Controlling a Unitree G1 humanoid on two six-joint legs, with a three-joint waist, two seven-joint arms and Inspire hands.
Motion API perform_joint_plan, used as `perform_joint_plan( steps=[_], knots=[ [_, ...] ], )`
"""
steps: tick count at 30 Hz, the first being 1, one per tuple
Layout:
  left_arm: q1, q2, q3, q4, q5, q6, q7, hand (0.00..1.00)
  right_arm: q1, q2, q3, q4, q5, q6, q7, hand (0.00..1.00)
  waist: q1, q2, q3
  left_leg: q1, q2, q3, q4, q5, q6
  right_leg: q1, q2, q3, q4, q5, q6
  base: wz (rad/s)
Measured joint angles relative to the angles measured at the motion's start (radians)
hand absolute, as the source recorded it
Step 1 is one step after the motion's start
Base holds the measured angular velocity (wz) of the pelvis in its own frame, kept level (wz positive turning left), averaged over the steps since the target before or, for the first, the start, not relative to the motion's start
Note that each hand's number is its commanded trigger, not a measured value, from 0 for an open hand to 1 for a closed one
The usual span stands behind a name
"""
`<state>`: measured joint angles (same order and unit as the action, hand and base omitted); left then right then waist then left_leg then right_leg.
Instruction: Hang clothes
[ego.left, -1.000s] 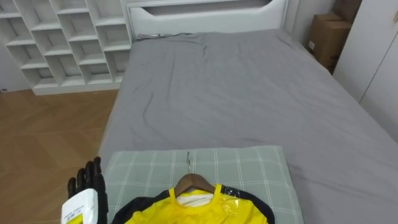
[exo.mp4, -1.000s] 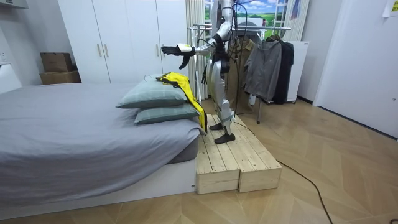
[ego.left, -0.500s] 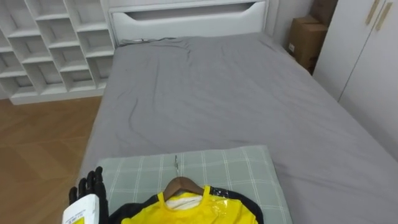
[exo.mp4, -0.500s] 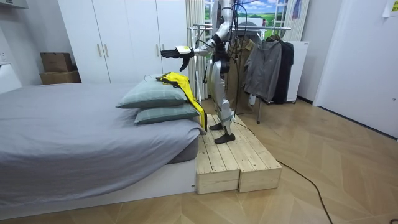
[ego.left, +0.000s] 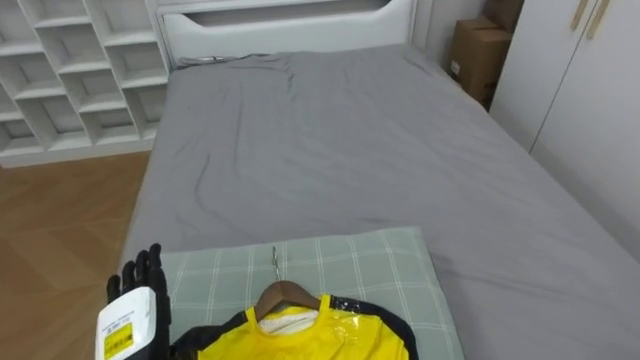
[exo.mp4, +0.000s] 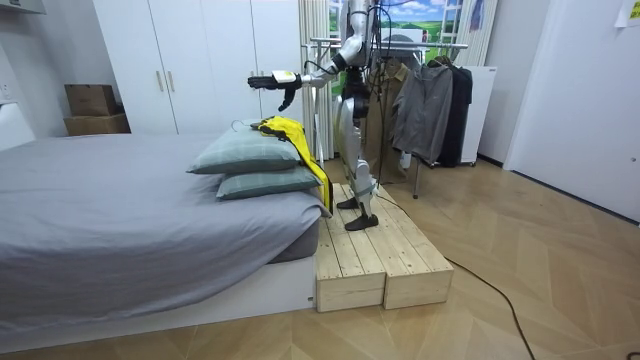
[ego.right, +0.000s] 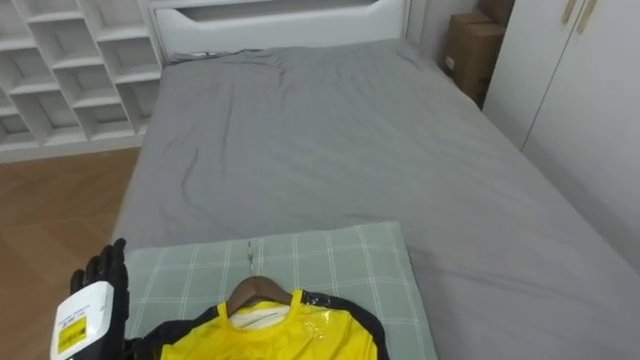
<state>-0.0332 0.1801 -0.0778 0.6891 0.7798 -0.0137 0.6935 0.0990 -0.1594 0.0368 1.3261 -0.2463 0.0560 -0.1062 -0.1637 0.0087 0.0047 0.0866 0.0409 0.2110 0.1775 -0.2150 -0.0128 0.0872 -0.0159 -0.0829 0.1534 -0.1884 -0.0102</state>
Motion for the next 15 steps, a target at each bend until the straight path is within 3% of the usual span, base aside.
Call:
perform_joint_plan(
  steps=[9, 15],
  knots=[
    [-0.004, 0.0, 0.0, 0.0, -0.002, 0.001, -0.049, 0.0, 0.014, 0.0, -0.021, 0.003, 0.002, 0.011, 0.033, 0.0, -0.006, -0.006, -0.0001, 0.002, 0.0, 0.0, -0.001, 0.0, 0.0, 0.0, 0.001, 0.003, 0.001, 0.0, 0.0, 0.0],
    [-0.004, 0.0, -0.004, 0.001, -0.003, 0.03, -0.102, 0.0, 0.01, 0.0, -0.021, 0.004, -0.002, 0.033, 0.039, 0.0, -0.027, -0.003, -0.0013, 0.003, 0.0, 0.001, 0.0, 0.0, 0.0, 0.001, 0.0, 0.002, 0.002, 0.001, 0.001, 0.0]
  ],
)
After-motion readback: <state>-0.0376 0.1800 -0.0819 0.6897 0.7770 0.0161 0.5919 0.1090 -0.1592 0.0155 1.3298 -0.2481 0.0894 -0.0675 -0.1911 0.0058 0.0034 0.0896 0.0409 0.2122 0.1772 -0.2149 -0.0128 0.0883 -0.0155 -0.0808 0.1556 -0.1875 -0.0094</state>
